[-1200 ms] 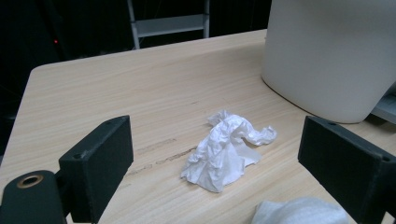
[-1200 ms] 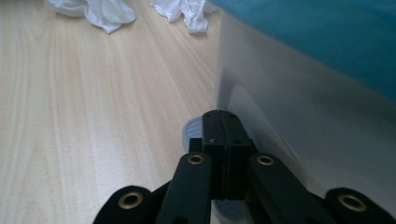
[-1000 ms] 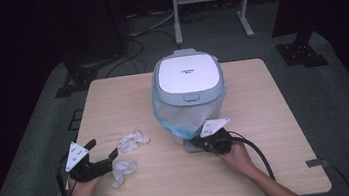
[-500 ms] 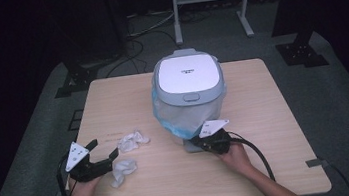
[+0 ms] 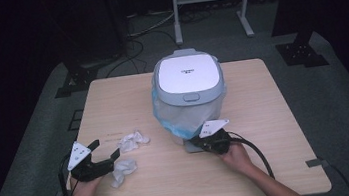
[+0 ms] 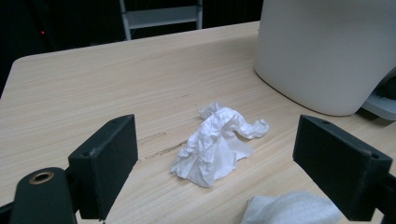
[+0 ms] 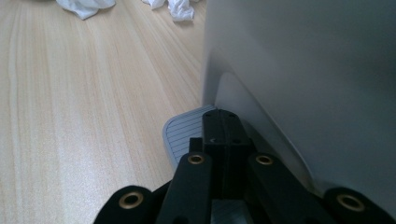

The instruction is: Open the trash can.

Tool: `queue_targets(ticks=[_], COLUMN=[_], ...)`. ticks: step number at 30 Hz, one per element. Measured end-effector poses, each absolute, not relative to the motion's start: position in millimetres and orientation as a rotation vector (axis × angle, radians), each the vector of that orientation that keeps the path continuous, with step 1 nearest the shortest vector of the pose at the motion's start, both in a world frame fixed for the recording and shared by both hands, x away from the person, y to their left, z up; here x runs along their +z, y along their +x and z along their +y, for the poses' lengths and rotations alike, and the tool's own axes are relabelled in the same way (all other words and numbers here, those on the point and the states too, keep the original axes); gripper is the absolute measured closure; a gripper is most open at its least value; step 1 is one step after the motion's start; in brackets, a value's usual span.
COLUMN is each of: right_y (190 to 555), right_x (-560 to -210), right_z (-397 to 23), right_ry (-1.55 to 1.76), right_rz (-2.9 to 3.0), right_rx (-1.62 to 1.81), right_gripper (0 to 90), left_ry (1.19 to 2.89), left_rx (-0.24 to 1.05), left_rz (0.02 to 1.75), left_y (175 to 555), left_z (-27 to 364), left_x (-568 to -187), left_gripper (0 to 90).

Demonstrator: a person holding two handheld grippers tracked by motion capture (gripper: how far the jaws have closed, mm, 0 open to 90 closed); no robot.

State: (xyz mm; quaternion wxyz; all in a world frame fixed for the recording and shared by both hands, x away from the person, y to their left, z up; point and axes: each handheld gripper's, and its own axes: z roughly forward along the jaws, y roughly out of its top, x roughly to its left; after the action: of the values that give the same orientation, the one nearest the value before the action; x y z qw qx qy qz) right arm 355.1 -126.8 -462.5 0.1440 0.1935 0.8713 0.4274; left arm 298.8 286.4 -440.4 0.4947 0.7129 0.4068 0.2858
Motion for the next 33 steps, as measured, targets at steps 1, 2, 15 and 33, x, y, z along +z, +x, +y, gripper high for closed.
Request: queue_targets(ticks=[1,2,15,33], right_y=[355.1,355.1,355.6,356.5], right_x=[-462.7,-462.8,-465.5,-473.0], right_z=[-126.9,-126.9,-126.6,-120.6], right_ry=[0.557,0.559,0.575,0.546], right_rz=[2.512,2.512,2.520,2.554], right_rx=[1.233,1.234,1.241,1.151], right_gripper=[89.9,90.0,90.0,90.0], left_ry=[1.730,1.732,1.757,1.799], left_rx=[0.689,0.687,0.680,0.644], left_rz=[0.986,0.988,0.975,0.936], left_y=[299.1,299.2,298.9,299.0], left_z=[285.8,285.3,281.8,275.8], left_x=[-440.9,-441.1,-441.8,-438.4], left_gripper=[13.1,13.1,13.2,13.7])
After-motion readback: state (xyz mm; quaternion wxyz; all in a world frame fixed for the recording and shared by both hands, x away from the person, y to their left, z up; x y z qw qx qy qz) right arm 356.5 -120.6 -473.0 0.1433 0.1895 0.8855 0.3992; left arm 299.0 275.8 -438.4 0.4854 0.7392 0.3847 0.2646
